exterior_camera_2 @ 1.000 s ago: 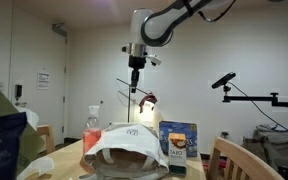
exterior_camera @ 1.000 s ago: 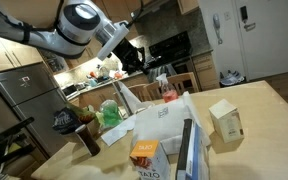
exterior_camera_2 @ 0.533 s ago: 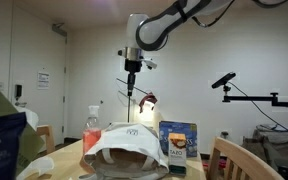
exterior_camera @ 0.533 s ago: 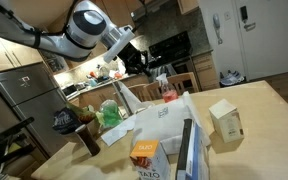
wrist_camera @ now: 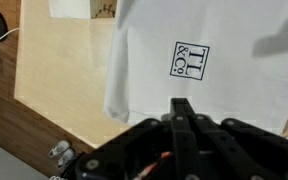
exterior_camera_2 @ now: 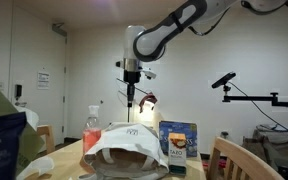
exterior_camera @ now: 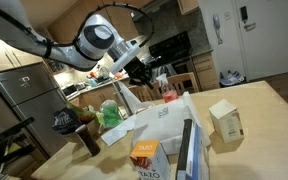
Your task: Flatten the bag
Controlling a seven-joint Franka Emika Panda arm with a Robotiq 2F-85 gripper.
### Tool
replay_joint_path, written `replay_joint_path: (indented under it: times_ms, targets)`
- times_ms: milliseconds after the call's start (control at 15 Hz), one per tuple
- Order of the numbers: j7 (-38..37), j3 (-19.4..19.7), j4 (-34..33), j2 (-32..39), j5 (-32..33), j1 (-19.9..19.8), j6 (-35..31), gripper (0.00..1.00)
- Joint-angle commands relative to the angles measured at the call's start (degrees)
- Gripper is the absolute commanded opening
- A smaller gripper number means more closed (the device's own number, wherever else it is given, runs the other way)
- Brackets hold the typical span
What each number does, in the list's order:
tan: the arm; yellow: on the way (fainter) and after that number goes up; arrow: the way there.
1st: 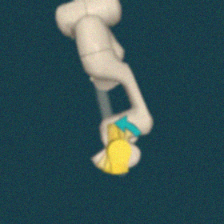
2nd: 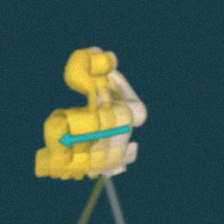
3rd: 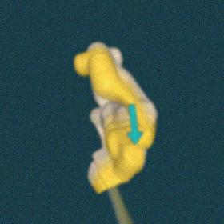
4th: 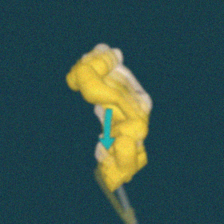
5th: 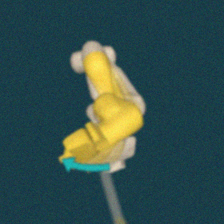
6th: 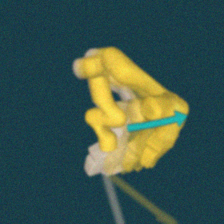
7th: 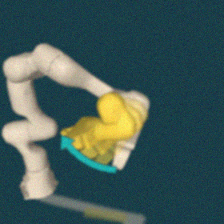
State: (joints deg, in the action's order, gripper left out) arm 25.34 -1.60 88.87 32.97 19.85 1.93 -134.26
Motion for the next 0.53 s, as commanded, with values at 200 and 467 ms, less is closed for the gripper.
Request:
replay_joint_path:
  times_ms: [200, 467]
  targets:
    - [6.8, -2.5, -6.4, 8.0, -2.8, -1.8, 1.9, 0.0]
    - [11.3, -4.6, -8.4, 12.0, -6.2, -4.0, 1.7, 0.0]
